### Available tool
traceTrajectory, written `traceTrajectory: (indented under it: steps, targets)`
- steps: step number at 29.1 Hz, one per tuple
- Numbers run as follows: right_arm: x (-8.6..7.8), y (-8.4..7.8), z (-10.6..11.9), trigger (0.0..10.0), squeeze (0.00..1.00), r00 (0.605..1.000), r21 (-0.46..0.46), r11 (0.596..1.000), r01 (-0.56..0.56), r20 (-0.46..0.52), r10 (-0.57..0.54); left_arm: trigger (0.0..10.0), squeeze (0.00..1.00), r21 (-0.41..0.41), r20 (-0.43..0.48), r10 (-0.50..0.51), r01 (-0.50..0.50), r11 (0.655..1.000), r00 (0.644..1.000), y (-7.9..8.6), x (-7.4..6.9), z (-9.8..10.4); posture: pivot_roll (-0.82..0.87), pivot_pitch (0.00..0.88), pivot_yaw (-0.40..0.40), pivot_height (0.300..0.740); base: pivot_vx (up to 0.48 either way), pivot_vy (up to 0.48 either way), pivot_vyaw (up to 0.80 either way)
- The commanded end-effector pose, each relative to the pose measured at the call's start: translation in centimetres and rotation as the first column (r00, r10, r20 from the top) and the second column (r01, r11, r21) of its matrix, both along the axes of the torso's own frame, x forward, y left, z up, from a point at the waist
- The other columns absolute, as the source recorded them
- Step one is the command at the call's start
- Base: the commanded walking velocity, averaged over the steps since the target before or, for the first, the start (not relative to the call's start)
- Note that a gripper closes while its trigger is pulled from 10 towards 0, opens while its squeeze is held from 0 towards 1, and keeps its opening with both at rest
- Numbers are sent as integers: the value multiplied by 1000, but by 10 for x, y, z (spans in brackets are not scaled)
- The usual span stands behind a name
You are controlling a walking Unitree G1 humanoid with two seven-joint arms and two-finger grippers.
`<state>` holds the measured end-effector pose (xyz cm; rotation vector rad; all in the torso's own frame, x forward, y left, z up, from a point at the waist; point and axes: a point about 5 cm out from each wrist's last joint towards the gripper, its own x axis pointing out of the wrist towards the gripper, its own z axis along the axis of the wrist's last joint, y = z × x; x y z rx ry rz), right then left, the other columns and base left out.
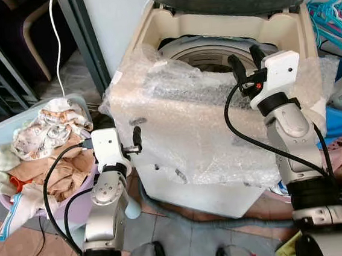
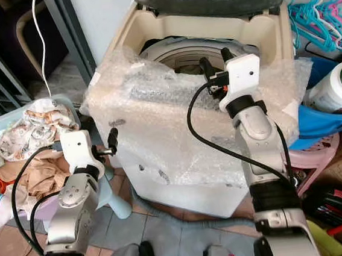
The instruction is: Clothes washing
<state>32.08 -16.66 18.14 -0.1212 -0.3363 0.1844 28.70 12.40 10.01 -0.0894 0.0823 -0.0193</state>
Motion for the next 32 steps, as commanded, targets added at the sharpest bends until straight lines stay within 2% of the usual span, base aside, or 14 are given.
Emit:
traceTrajectory:
  steps: [1, 4, 5, 7, 11, 22, 25, 27, 32]
  targets:
    - [-11, 10, -4, 10000, 1000, 1000, 12, 1000, 29, -4, -29, 10000, 0, -6, 5, 7, -7, 1000, 1000, 1, -1, 1, -57, 77, 52, 740, 0, 0, 800]
    - [-18, 17, -7, 10000, 1000, 1000, -22, 999, 29, 9, -29, 10000, 0, -3, 1, -3, 3, 1000, 1000, 0, 0, 1, -66, 80, 60, 740, 0, 281, 800]
    - [-23, 21, -7, 10000, 1000, 999, 26, 999, 48, -9, -48, 10000, 0, -15, -18, -6, 6, 1000, 1000, -2, 0, -1, -74, 81, 65, 740, 0, 480, 800]
    - [-26, 26, -8, 10000, 1000, 998, 38, 998, 54, -20, -53, 10000, 0, -16, -13, -23, 23, 1000, 1000, -6, 2, 0, -78, 80, 67, 740, 0, 480, 659]
    - [-31, 36, -8, 10000, 1000, 1000, 15, 1000, 4, -22, -4, 10000, 0, -24, -9, -21, 21, 1000, 1000, -9, 5, 2, -76, 83, 56, 740, 0, 480, 0]
    - [-30, 37, -11, 10000, 1000, 998, 30, 1000, 8, -59, -6, 10000, 0, -8, -17, 12, -12, 1000, 1000, -4, 5, 1, -61, 90, 50, 740, 0, 480, 0]
    - [-30, 38, -12, 10000, 1000, 997, 65, 998, 11, -81, -6, 10000, 0, -2, -14, 19, -19, 1000, 1000, -2, 6, 1, -63, 91, 53, 740, 0, 480, 0]
    - [-32, 40, -13, 10000, 1000, 997, 30, 1000, -8, -73, 10, 10000, 0, 27, 20, 25, -25, 999, 999, -1, 6, 4, -64, 92, 54, 740, 0, 0, 800]
    - [-34, 41, -19, 10000, 1000, 994, 39, 999, -18, -107, 22, 10000, 0, 17, 24, 21, -21, 1000, 1000, -1, 7, 5, -62, 96, 55, 740, 0, 0, 800]
